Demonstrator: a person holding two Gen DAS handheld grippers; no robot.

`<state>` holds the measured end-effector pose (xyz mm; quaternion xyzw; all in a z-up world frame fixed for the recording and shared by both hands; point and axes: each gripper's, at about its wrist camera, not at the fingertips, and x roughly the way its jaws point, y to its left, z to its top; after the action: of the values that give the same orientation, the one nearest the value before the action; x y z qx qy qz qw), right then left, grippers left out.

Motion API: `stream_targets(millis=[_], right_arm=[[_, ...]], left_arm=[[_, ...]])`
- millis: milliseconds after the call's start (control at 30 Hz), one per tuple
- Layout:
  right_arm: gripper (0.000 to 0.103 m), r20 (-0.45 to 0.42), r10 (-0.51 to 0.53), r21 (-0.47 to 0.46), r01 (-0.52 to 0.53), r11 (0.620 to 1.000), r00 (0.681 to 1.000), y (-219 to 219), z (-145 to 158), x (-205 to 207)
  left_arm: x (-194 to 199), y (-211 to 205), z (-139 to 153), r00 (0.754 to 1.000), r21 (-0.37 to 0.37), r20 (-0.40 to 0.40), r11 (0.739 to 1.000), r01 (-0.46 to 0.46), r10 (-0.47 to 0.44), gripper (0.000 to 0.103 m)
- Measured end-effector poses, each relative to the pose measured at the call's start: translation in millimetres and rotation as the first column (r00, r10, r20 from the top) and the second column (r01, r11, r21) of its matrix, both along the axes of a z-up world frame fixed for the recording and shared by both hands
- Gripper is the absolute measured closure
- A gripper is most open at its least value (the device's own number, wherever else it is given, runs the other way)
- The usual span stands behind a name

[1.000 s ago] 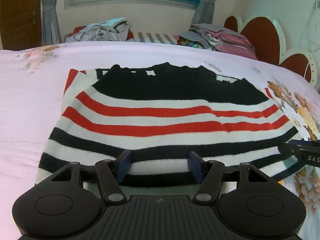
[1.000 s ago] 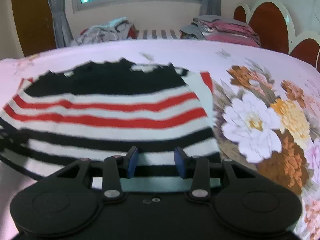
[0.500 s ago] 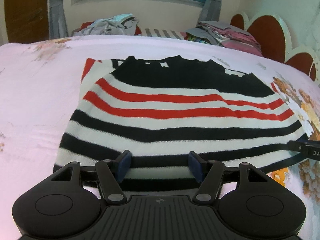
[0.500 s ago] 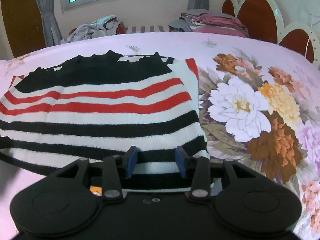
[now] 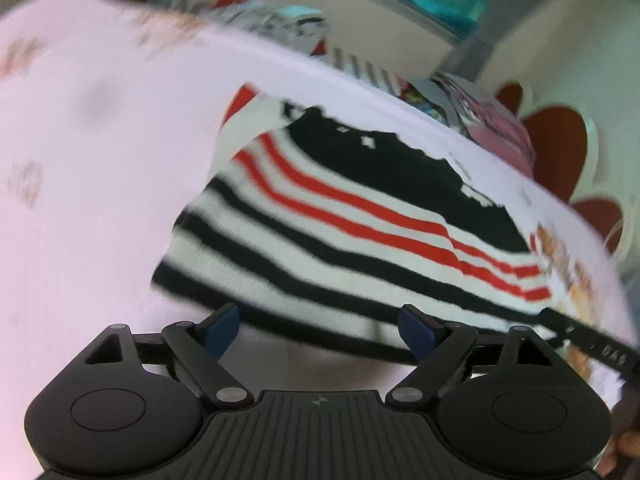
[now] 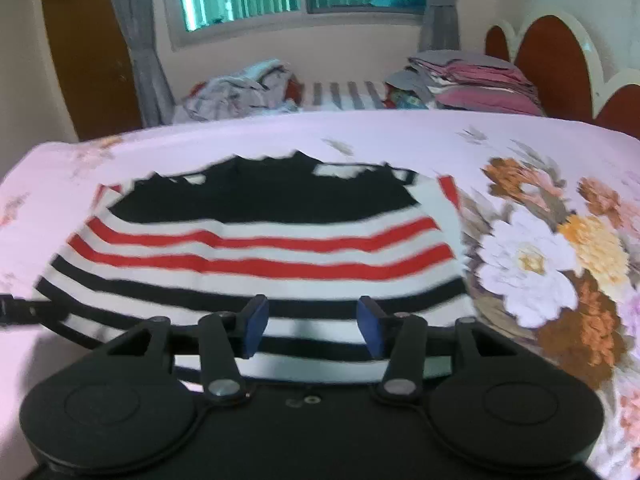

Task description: Fold small clothes

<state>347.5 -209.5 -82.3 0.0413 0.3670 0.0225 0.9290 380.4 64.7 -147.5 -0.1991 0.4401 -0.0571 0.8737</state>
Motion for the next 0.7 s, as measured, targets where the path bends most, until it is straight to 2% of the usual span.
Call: stream_targets(millis=[133,300,400,600,667,700], right_arm=[[0.051,-0.005,0.031,0.016,-0.031,0.999,1.000,14.1,-4.5,11.1],[0.051,-0.015,0.058,0.035,-0.057,0.998,0.998,28.5,-13.6,30.6],[0.051,-0.014,0.075,0.038,-0.075,0.996,0.997,34.2,-16.6,41.7],[0.051,-0.017,0.074,0.057,-0.073,0.996,0.997,34.4,-25.5,70.1],[0.051,-0.019,0.075,0.059,-0.073,0.996,0.997,35.1,-28.3,77.0],[0.051,-0.020,0.076,0.059,-0.075,0.995,0.997,35.9,-29.8,80.6]], left_arm=[[-8.6,12.3,-21.8,0.994,-0.177,-0.040,0.978,-0.107,0.101,0.017],[-0.6,9.3,-42.8,0.986,-0.256,-0.037,0.952,-0.168,0.164,0.016],[7.4,10.2,-51.1,0.978,-0.309,-0.003,0.930,-0.198,0.207,0.015],[27.8,12.5,-64.2,0.953,-0.405,0.036,0.876,-0.261,0.301,0.016],[35.0,10.7,-66.8,0.946,-0.405,0.048,0.872,-0.276,0.321,0.029],[37.8,10.1,-68.8,0.941,-0.408,0.051,0.867,-0.286,0.334,0.031]])
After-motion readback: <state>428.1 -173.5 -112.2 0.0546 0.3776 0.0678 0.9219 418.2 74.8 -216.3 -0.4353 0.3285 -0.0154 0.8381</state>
